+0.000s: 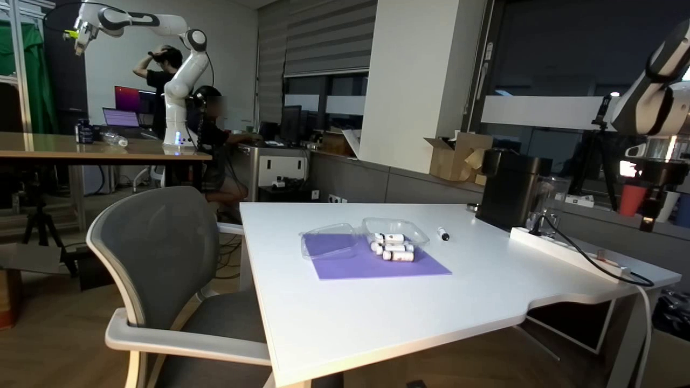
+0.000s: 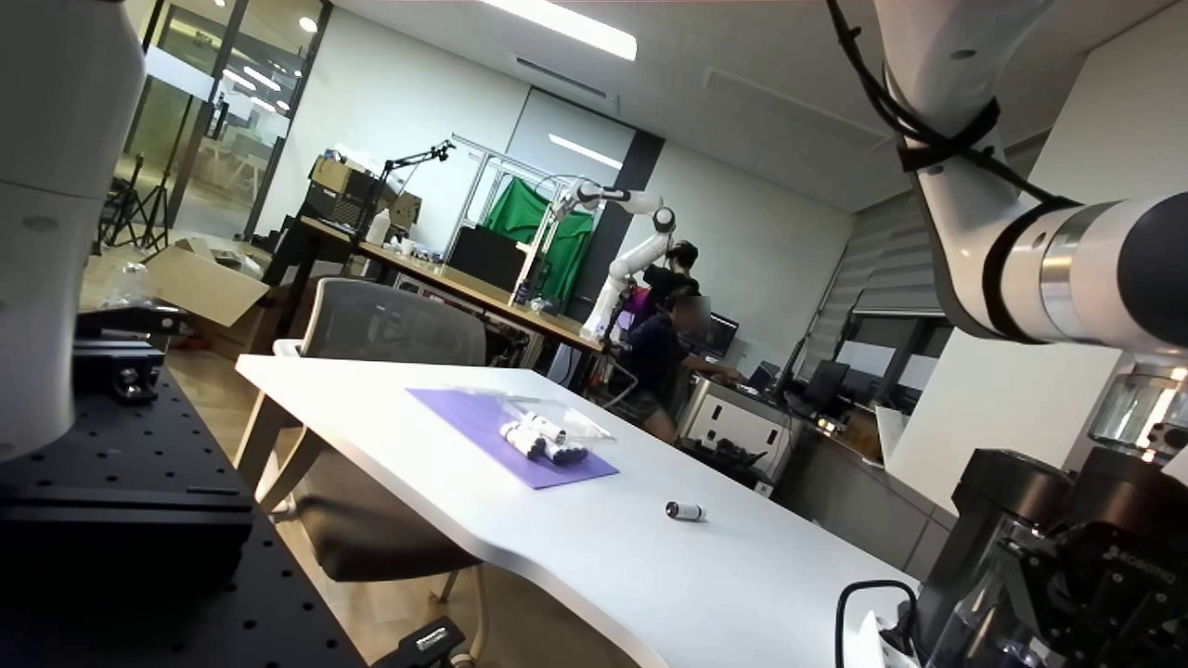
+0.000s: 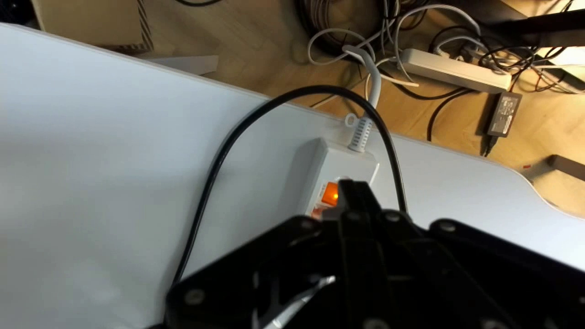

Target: Remove one object from the clear container and put back one object into the container then press down on the extension cable

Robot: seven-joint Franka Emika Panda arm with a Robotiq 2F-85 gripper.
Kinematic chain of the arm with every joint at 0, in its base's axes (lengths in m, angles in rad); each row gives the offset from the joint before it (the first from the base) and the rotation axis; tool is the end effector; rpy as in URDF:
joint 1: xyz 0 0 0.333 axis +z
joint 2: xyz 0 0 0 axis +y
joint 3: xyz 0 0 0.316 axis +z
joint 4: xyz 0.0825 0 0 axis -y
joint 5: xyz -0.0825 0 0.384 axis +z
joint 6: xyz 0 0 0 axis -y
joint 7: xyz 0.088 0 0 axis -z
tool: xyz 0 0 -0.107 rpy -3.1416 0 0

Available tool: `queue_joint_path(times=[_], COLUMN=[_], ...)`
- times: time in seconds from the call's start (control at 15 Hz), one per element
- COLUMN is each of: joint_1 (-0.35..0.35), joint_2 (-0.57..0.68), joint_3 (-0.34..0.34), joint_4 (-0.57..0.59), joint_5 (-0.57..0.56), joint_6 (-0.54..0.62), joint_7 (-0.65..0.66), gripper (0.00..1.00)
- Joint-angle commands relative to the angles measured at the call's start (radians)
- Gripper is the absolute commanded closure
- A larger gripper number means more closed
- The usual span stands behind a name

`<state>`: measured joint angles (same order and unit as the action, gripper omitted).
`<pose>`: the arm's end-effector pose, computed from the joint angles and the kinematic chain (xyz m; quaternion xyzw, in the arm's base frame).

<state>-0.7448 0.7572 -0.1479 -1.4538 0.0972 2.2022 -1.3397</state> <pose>0.4704 -0.5477 0.2392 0.9770 0.2131 -0.0103 0.0051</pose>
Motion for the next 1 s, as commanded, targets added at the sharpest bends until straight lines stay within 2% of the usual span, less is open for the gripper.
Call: queue_joint_path(times=[0.0, 0.33, 0.93], joint_1=[-0.01, -0.01, -0.051], joint_2=[0.004, 0.011, 0.073], joint_3=[0.011, 0.013, 0.051], joint_4=[0.008, 0.011, 0.048], joint_5=[-0.009, -0.008, 0.017], joint_6=[-0.004, -0.006, -0.042], joint_7=[0.005, 0.0, -0.007], gripper=[1.0, 1.0, 1.0])
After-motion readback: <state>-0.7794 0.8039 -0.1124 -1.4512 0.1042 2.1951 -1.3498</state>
